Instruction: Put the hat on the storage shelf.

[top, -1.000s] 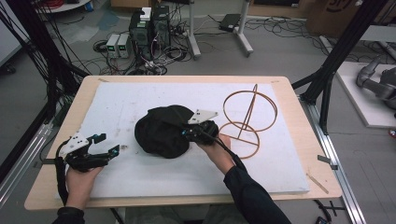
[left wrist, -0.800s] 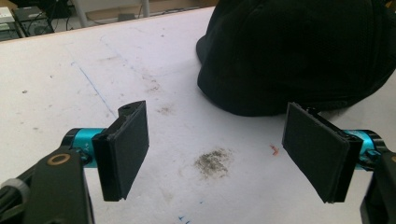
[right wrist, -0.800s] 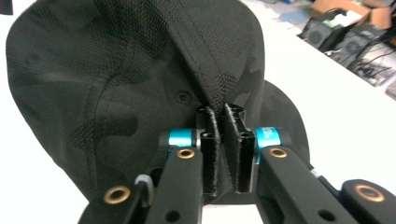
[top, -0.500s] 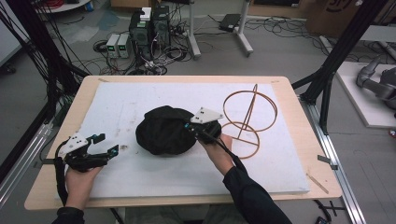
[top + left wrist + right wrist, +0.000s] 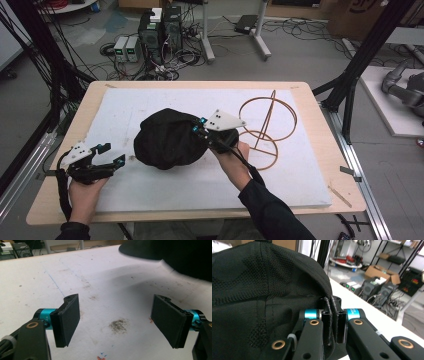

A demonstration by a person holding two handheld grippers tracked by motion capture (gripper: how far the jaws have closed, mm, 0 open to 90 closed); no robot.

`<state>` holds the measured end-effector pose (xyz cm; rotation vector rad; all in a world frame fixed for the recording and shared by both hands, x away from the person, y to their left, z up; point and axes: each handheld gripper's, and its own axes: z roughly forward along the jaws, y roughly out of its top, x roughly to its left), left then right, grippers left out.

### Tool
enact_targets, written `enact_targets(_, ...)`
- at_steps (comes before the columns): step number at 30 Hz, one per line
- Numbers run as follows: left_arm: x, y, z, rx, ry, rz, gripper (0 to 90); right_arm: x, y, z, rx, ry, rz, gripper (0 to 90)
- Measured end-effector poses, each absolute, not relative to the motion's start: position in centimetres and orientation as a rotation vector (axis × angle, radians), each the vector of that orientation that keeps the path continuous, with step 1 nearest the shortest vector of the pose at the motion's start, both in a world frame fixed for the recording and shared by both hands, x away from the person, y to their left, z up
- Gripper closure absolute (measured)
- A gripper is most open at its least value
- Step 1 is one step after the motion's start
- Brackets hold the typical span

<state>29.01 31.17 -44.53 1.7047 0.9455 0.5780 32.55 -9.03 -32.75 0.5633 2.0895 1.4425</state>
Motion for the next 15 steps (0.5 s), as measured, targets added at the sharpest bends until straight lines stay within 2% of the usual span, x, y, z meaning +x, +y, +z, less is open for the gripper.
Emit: enact_targets(15,29.3,30.8,-44.6,1.710,0.945,0.568,23.5,31.7,-13.4,-25.5,0.568,1.923,1.552,89.0)
